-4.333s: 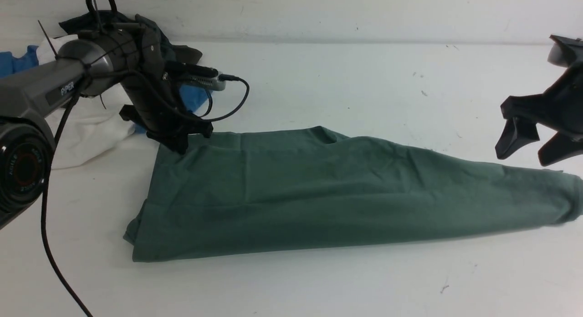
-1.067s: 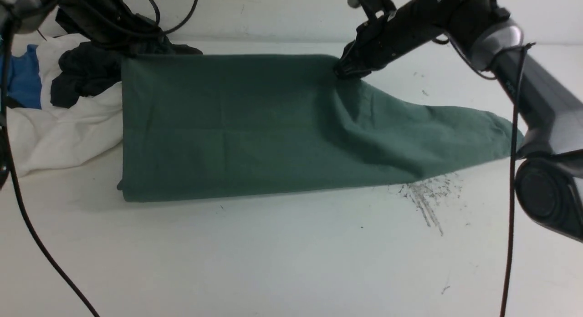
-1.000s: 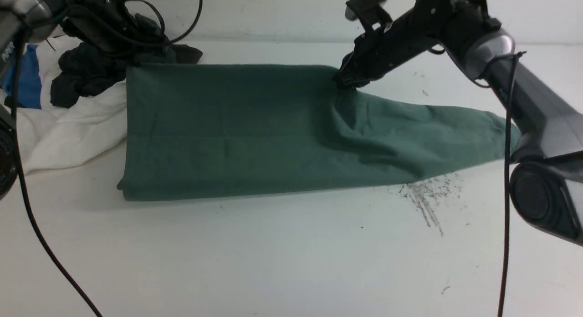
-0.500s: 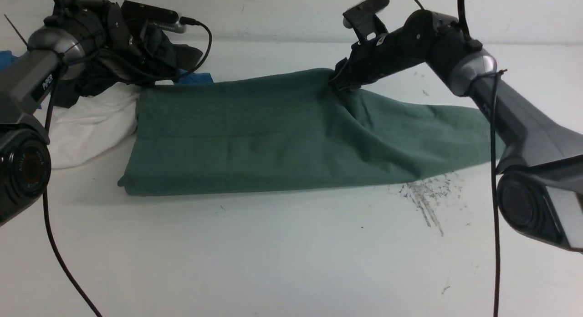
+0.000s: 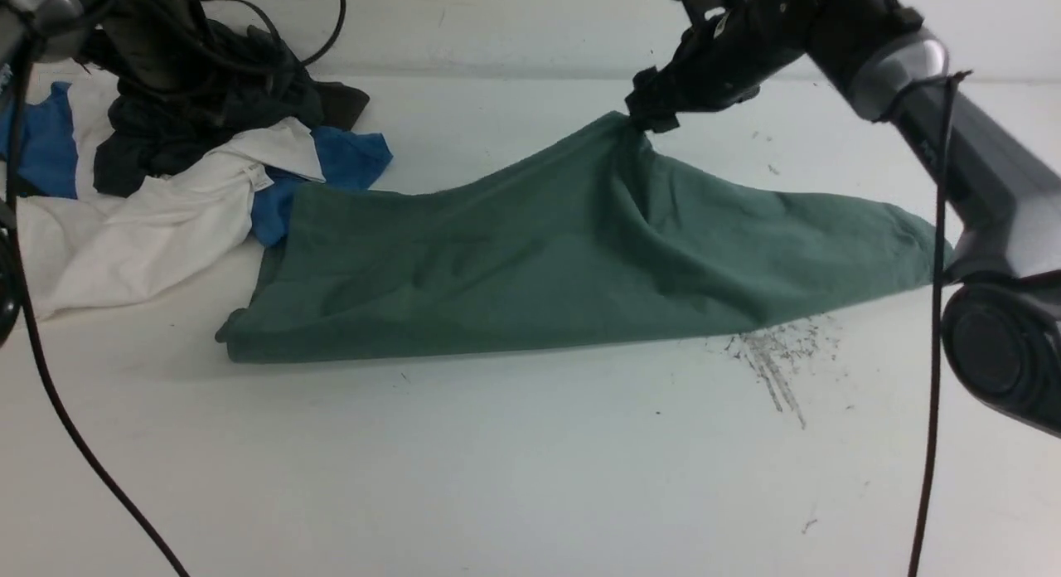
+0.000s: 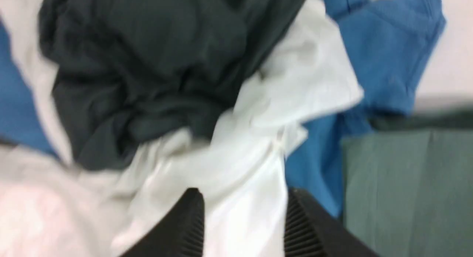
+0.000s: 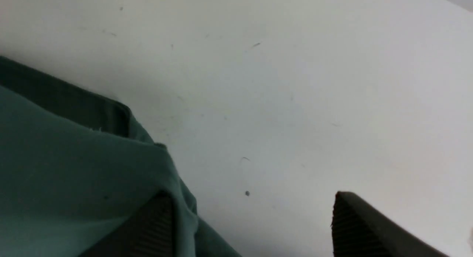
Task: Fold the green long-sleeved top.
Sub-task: Use both arms to drag the lower edge of the fabric forward and fold it over the upper edge
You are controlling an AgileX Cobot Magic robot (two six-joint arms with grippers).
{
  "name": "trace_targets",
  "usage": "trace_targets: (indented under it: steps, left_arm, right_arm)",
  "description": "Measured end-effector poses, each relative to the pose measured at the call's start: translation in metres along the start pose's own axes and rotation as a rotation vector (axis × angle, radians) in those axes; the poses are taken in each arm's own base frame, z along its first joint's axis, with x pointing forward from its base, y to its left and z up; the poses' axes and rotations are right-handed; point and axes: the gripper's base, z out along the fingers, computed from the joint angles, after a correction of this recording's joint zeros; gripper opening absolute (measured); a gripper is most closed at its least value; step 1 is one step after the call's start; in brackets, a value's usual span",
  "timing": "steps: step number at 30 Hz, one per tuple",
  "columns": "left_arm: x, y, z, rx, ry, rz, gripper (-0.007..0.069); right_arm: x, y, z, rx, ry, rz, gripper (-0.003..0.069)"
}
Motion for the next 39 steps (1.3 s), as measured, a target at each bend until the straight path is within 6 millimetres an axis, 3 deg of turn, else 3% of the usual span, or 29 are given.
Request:
trace_targets:
  steps: [2,4,7,11,13,14,15,16,17,18,21,24,25,26,28,30,34,35,37,39]
  left_arm:
    - [0.003,-0.003,-0.023,0.012,0.037,0.036,0.0111]
    - [0.002,-0.007,-0.033,0.04,0.033,0.05,0.0041]
    - [0.002,-0.014,-0.039,0.099,0.022,0.065,0.0006]
    - [0.018,-0.024,-0.042,0.193,0.076,0.081,-0.0004]
    - [0.046,-0.028,-0.031,0.206,0.192,0.096,-0.0004]
    - [0.048,-0.028,-0.032,0.206,0.196,0.097,-0.0004]
    - [0.064,-0.029,-0.029,0.202,0.252,0.104,-0.0004]
    - [0.068,-0.029,-0.028,0.201,0.264,0.104,-0.0004]
    - [0.084,-0.029,-0.024,0.191,0.305,0.098,-0.0004]
    - [0.087,-0.03,-0.023,0.192,0.317,0.095,-0.0004]
    - [0.107,-0.032,-0.017,0.197,0.359,0.066,-0.0004]
    - [0.114,-0.036,-0.007,0.217,0.386,0.024,0.0001]
    - [0.114,-0.036,-0.006,0.219,0.388,0.022,0.0001]
    - [0.116,-0.04,0.001,0.241,0.403,-0.001,0.0029]
    - [0.117,-0.043,0.008,0.259,0.41,-0.018,0.0069]
    - [0.118,-0.046,0.02,0.272,0.405,-0.034,0.0156]
    - [0.119,-0.048,0.032,0.268,0.405,-0.046,0.0311]
    - [0.121,-0.049,0.041,0.26,0.411,-0.069,0.0435]
    - [0.122,-0.05,0.045,0.254,0.415,-0.084,0.0495]
    - [0.126,-0.052,0.059,0.248,0.436,-0.104,0.0622]
  right_arm:
    - [-0.01,-0.004,-0.022,0.04,-0.023,0.042,0.0531]
    - [-0.014,-0.003,-0.026,0.03,-0.048,0.074,0.0531]
    - [-0.013,0.0,-0.021,-0.015,-0.058,0.128,0.0531]
    - [0.005,0.007,-0.014,-0.046,0.102,0.145,0.0474]
    - [0.013,-0.002,-0.015,0.024,0.173,0.136,0.0318]
    - [0.013,-0.002,-0.016,0.027,0.175,0.135,0.0302]
    - [0.015,-0.009,-0.023,0.047,0.194,0.144,0.0177]
    - [0.016,-0.011,-0.025,0.049,0.2,0.146,0.0144]
    - [0.021,-0.02,-0.039,0.058,0.228,0.16,0.0048]
    - [0.021,-0.022,-0.039,0.059,0.228,0.162,0.0048]
    - [0.044,-0.039,-0.073,0.074,0.315,0.193,-0.0006]
    - [0.073,-0.06,-0.094,0.094,0.4,0.253,-0.0013]
    - [0.075,-0.059,-0.095,0.093,0.405,0.253,-0.0013]
    - [0.091,-0.072,-0.102,0.101,0.443,0.298,-0.0014]
    - [0.102,-0.084,-0.105,0.107,0.463,0.34,-0.0015]
    - [0.113,-0.098,-0.106,0.102,0.474,0.401,-0.0015]
    - [0.119,-0.113,-0.11,0.096,0.464,0.471,-0.0015]
    - [0.122,-0.119,-0.112,0.099,0.457,0.493,-0.0013]
    - [0.123,-0.122,-0.113,0.101,0.456,0.496,-0.001]
    - [0.125,-0.125,-0.112,0.112,0.464,0.481,0.002]
